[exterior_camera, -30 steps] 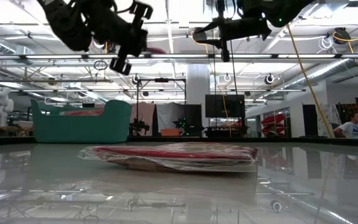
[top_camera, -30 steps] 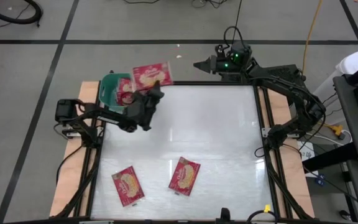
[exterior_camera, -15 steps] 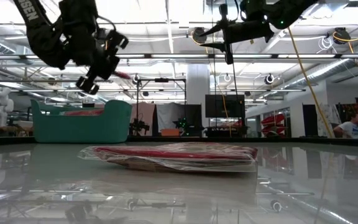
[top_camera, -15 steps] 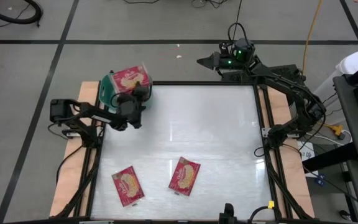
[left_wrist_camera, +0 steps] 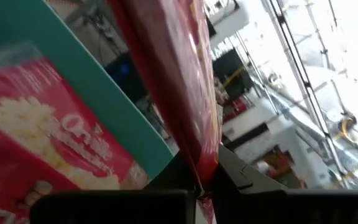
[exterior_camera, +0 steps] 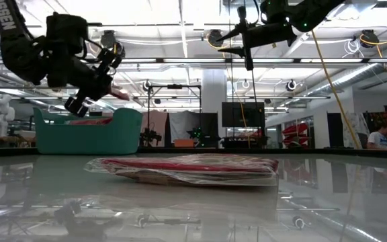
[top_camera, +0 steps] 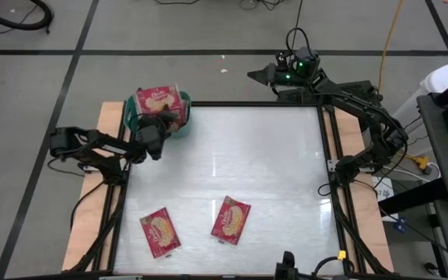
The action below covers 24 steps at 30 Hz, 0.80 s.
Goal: Sort popcorn bags into baskets
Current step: Put the red popcorn bag into the green bin
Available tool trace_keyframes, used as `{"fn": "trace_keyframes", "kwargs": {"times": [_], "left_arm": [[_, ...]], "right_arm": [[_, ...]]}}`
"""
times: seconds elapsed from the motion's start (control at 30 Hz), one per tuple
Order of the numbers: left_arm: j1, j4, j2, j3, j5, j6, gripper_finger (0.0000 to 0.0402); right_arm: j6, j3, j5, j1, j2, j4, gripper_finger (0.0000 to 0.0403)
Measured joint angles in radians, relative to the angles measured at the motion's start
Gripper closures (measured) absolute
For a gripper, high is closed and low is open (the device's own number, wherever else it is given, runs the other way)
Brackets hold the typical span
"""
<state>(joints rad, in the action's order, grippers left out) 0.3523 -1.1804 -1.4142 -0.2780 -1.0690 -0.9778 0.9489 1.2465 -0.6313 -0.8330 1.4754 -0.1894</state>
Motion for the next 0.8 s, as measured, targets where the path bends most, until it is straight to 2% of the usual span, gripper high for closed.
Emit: {"fn": "trace_keyframes", "kwargs": {"times": [0.1, 0.33, 0.63, 0.8], "left_arm": [[0.023, 0.093, 0.027, 0.012, 0.075, -0.051, 0.0381], [0.121, 0.216, 0.039, 0.006, 0.336, -0.21, 0.0379], [0.187, 0.245, 0.035, 0.011, 0.421, -0.287, 0.0378], [0.188, 0.238, 0.074, 0.011, 0.429, -0.281, 0.0378]], "right_arm": [[0.0, 0.0, 0.007, 0.0, 0.0, 0.0, 0.028], [0.0, 0.0, 0.05, 0.004, 0.001, 0.0, 0.028], [0.01, 0.0, 0.058, 0.01, 0.001, 0.0, 0.028], [0.011, 0.0, 0.055, 0.012, 0.001, 0.0, 0.028]]}}
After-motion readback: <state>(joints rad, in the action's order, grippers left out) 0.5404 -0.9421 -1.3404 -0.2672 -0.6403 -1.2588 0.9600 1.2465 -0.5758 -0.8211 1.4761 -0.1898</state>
